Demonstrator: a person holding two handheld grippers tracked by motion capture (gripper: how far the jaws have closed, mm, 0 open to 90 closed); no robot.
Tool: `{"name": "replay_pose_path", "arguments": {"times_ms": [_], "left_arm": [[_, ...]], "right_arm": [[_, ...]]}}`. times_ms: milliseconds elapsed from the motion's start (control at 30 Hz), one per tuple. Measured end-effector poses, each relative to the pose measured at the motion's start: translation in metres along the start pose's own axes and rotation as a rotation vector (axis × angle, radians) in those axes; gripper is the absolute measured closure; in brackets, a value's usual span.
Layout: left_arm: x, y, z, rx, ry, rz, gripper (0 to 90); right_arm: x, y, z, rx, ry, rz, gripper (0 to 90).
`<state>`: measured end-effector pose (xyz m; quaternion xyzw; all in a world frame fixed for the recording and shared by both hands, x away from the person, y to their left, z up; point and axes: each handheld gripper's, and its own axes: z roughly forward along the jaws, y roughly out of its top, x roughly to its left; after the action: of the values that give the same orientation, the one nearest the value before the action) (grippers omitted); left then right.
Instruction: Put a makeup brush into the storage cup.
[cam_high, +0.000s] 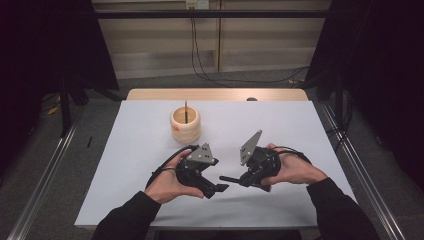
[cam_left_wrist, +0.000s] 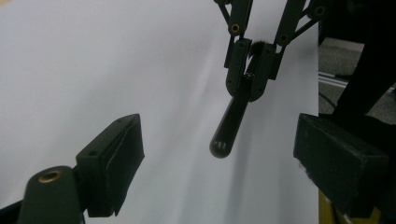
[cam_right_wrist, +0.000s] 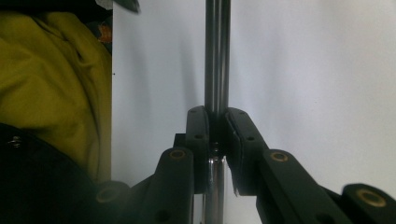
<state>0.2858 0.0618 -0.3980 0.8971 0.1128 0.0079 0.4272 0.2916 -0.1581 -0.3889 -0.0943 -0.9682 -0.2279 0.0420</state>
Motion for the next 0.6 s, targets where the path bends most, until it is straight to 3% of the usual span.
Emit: {"name": "replay_pose_path", "arguments": {"times_ms": [167,267,467,533,600], "left_arm": [[0.0017,0.0056,0.0045,0.053,0.031,0.016,16.3],[0.0007,0.0083,0.0049,0.097,0.061,0.064,23.3],[-0.0012,0.0084,0.0067,0.148,0.003,0.081,42.8],[-0.0008,0.0092,0.0085,0.177,-0.018,0.107,45.2],[-0.0020,0.0093,0.0104,0.182,-0.027,0.100,49.9]], "right_arm": [[0.0000,-0.0001,0.0007,0.004,-0.002,-0.004,80.2],[0.0002,0.0000,0.0015,0.007,0.004,-0.013,80.1],[0.0001,0.0009,0.0030,0.007,0.010,-0.017,80.1],[0.0004,0.0012,0.0035,0.004,0.017,-0.016,80.2],[0.0011,0.0019,0.0036,0.008,0.019,-0.011,80.2]]}}
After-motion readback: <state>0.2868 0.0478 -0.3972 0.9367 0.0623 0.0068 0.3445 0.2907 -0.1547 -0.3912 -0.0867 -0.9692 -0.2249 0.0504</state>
